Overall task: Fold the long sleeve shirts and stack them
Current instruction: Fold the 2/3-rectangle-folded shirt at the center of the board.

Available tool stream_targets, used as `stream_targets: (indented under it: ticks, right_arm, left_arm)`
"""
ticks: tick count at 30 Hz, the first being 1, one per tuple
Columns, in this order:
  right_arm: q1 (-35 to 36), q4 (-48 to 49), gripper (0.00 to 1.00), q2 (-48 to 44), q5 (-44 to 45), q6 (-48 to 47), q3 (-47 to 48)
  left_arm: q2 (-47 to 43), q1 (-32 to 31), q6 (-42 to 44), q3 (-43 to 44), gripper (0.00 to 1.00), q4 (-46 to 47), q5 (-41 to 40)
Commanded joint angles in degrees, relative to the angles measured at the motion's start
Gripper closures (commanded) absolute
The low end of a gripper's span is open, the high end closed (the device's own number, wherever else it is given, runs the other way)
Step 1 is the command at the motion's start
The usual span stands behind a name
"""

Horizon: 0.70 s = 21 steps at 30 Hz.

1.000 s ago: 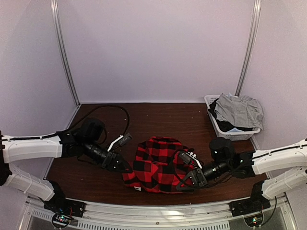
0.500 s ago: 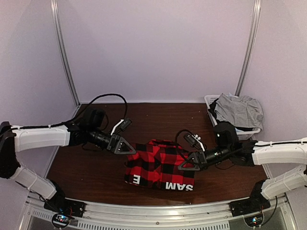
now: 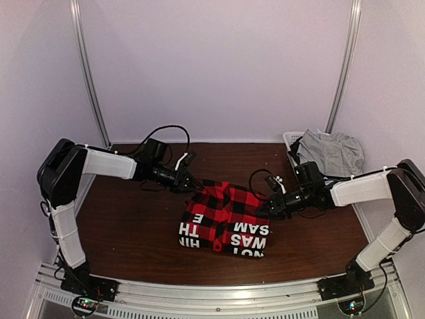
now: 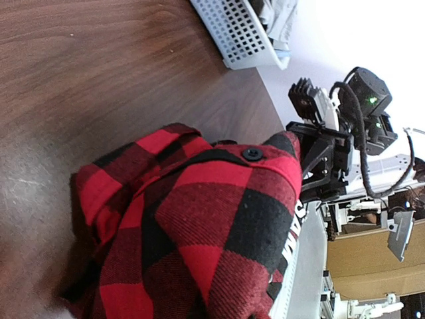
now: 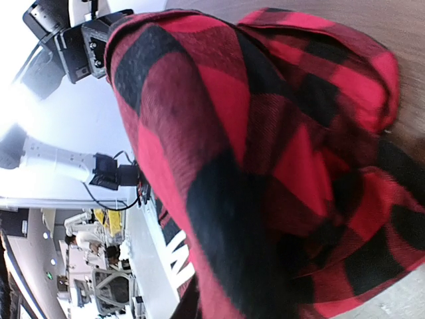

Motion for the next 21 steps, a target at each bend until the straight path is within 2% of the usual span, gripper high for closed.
stream_targets:
  ticks: [1, 6, 11, 16, 21]
  right_arm:
    - [-1.8, 1.5, 0.82, 4.5, -1.1, -2.9, 2.2]
    - [-2.0, 3.6, 0.80, 9.1, -1.4, -3.1, 2.1]
    - [-2.0, 8.6, 0.74, 8.5, -1.2, -0.1, -1.0]
    - [-2.1, 13.3, 0.66, 7.9, -0.8, 2.6, -3.6]
    - [-1.6, 15.2, 0.51, 7.5, 0.1, 4.1, -4.6]
  left_arm:
    - [6.2, 1.0, 2.6, 5.7, 1.00, -0.2, 0.7]
    - [9.8, 1.2, 3.8, 8.9, 1.00, -3.1, 1.2]
    - [11.7, 1.2, 3.9, 9.5, 0.92, -3.3, 1.2]
    - [12.3, 1.2, 3.6, 8.6, 0.73, -2.3, 0.6]
    - [10.3, 1.2, 3.7, 5.6, 0.52, -1.2, -0.4]
